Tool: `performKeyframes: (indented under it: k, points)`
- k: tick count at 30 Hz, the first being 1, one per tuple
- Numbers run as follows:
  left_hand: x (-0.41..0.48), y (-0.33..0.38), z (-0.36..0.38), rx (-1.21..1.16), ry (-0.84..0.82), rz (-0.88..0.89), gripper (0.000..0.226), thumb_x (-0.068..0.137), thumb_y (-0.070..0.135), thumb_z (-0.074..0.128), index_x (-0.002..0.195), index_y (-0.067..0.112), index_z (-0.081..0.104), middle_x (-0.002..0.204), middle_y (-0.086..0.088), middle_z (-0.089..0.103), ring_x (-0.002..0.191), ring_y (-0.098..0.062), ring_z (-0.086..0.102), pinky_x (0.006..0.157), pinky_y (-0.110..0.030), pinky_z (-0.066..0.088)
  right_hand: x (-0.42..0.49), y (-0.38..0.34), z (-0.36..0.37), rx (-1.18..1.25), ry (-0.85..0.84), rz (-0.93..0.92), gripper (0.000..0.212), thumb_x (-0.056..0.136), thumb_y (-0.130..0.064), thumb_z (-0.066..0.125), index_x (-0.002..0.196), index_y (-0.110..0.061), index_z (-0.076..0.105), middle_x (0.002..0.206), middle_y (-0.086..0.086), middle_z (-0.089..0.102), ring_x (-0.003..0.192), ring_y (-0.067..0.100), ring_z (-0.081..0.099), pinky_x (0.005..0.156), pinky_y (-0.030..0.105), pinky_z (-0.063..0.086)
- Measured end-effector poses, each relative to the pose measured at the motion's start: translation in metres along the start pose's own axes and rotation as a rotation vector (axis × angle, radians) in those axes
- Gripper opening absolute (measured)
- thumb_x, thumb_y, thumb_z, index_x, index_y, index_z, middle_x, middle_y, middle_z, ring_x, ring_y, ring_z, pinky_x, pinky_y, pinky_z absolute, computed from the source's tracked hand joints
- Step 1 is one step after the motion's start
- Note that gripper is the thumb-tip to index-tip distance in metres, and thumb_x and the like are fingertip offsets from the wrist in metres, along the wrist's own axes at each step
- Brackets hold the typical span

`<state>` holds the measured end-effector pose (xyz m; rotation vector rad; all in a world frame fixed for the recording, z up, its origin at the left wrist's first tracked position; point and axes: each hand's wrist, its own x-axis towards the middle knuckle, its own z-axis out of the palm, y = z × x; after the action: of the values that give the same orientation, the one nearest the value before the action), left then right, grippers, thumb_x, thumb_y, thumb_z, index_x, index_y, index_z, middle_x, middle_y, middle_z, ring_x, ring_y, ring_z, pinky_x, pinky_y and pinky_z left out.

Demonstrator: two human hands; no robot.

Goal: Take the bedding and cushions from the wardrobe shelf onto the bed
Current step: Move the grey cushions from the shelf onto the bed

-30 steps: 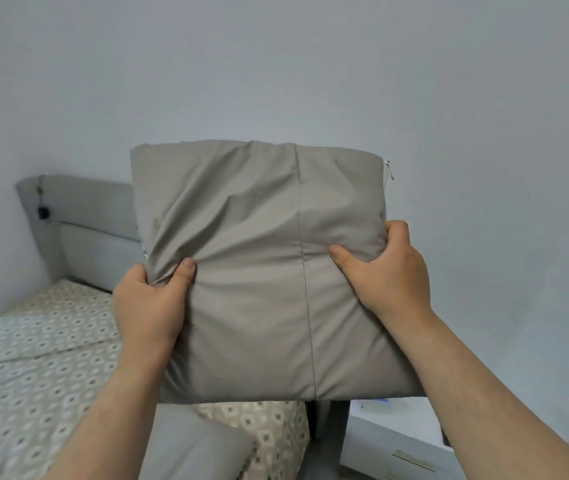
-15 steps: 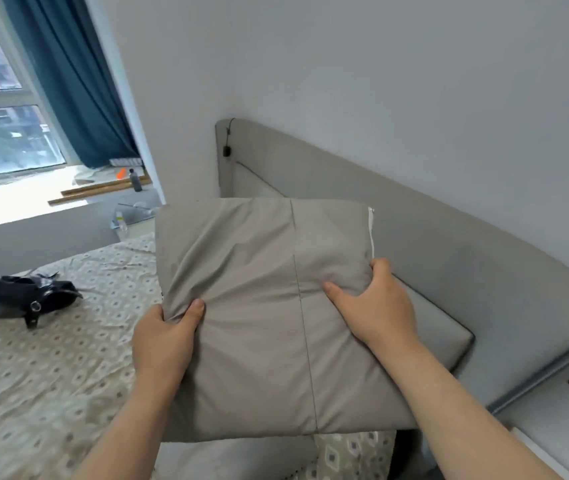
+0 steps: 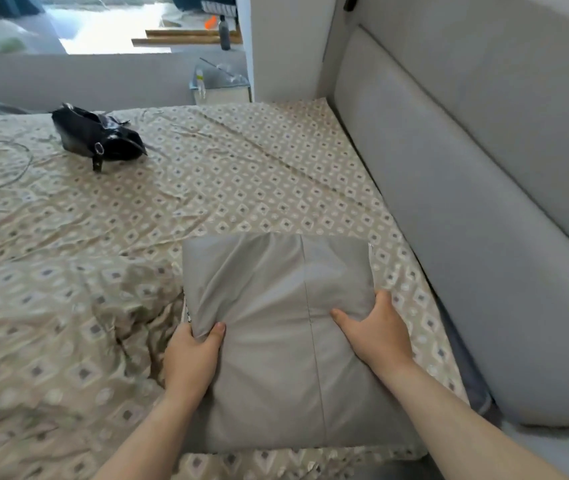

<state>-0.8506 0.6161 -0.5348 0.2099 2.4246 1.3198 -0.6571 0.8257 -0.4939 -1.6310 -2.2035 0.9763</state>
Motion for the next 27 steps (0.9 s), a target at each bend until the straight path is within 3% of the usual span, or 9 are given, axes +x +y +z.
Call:
performKeyframes:
  k: [7,12,16,27]
  points:
    - [0.065,-0.090,0.030,0.066,0.044,-0.085,0.025,0.078,0.043,0.068,0.083,0.022,0.054,0.086,-0.001,0.064,0.084,-0.029,0.061,0.076,-0.043,0.049,0.051,0.025,0.120,-0.014,-0.073,-0.026,0.079,0.057,-0.070,0.070,0.113,-0.021,0.041,0.108,0.004,0.063,0.100,0.029,0.061,0.081,0.042,0.050]
    - [0.093,-0.117,0.043,0.305,-0.004,-0.144,0.055,0.075,0.056,0.065,0.100,0.008,0.052,0.101,-0.012,0.061,0.096,-0.038,0.058,0.078,-0.043,0.047,0.066,0.043,0.161,-0.097,-0.079,0.021,0.084,0.059,-0.065,0.073,0.117,-0.012,0.042,0.115,0.013,0.061,0.105,0.036,0.058,0.085,0.043,0.048]
    - [0.100,-0.123,0.049,0.423,-0.006,-0.200,0.073,0.073,0.063,0.063,0.113,0.004,0.050,0.114,-0.017,0.060,0.106,-0.041,0.055,0.084,-0.045,0.046,0.070,0.051,0.170,-0.174,-0.109,0.036,0.092,0.060,-0.067,0.070,0.124,-0.007,0.041,0.121,0.016,0.057,0.111,0.038,0.054,0.091,0.043,0.046]
    - [0.092,-0.104,0.045,0.573,0.044,-0.262,0.088,0.069,0.068,0.062,0.119,-0.003,0.045,0.122,-0.024,0.052,0.115,-0.044,0.047,0.091,-0.048,0.040,0.069,0.042,0.158,-0.386,-0.204,0.061,0.099,0.075,-0.068,0.056,0.143,-0.004,0.022,0.140,0.021,0.038,0.127,0.039,0.038,0.101,0.042,0.033]
